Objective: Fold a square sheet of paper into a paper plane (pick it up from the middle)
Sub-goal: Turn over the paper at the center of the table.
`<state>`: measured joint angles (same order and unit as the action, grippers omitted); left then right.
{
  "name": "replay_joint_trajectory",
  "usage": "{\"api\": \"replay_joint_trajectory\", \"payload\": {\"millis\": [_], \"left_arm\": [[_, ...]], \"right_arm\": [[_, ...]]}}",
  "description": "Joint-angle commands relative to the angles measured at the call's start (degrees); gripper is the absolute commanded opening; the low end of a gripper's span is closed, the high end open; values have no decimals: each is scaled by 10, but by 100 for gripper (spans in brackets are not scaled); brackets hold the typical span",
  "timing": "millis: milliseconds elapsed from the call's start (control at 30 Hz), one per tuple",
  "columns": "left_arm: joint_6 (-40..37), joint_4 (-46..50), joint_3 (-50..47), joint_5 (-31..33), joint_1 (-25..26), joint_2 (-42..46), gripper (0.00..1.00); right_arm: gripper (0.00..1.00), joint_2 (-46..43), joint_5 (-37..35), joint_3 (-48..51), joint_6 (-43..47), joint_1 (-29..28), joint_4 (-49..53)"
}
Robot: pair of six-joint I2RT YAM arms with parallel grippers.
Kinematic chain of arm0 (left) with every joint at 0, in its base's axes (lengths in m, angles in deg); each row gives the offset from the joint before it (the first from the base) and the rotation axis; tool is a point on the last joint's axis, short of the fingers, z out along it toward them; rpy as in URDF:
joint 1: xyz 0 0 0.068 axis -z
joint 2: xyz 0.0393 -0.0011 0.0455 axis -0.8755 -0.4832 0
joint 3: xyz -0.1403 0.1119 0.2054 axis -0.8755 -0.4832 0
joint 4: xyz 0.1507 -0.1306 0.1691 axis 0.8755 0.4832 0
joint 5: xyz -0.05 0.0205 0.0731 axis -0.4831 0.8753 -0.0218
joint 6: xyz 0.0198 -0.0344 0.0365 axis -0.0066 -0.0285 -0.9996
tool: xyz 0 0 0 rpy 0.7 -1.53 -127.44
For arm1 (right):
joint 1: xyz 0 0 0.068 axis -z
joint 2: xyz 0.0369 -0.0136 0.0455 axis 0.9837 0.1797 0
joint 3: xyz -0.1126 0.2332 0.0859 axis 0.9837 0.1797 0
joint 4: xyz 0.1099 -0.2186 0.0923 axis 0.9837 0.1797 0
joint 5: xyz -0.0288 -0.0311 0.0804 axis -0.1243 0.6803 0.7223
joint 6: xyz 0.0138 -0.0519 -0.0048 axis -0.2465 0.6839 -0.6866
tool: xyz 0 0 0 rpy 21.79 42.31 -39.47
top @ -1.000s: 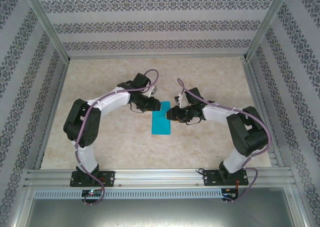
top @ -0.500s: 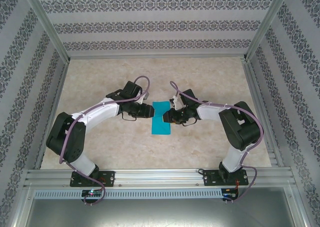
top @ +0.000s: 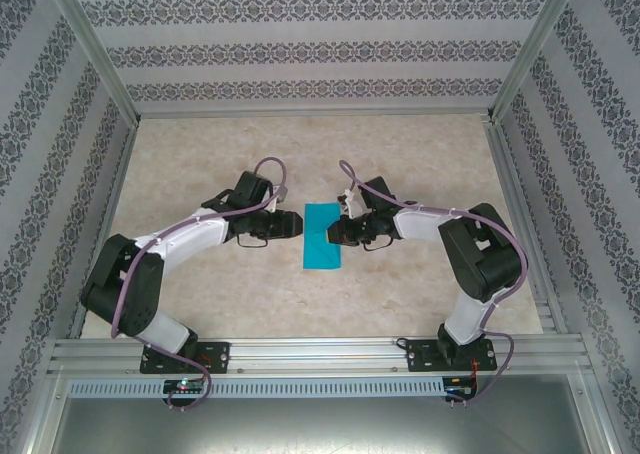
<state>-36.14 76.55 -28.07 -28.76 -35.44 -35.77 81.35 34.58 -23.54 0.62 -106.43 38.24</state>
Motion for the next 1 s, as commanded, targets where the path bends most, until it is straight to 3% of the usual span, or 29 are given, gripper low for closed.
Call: {"api": "replay_joint_trajectory", "payload": {"millis": [0, 333, 600, 967], "left_arm": [[52, -97, -34, -14, -10, 41, 63], [227, -300, -129, -13, -20, 116, 73], [364, -450, -142, -46, -18, 112, 74], [401, -458, -90, -99, 8, 67, 74]], "right_arm": [[8, -40, 29, -7, -9, 3, -26], [6, -112, 99, 11, -110, 32, -121], [6, -153, 127, -5, -167, 42, -153], [5, -184, 132, -8, -216, 50, -192]]}}
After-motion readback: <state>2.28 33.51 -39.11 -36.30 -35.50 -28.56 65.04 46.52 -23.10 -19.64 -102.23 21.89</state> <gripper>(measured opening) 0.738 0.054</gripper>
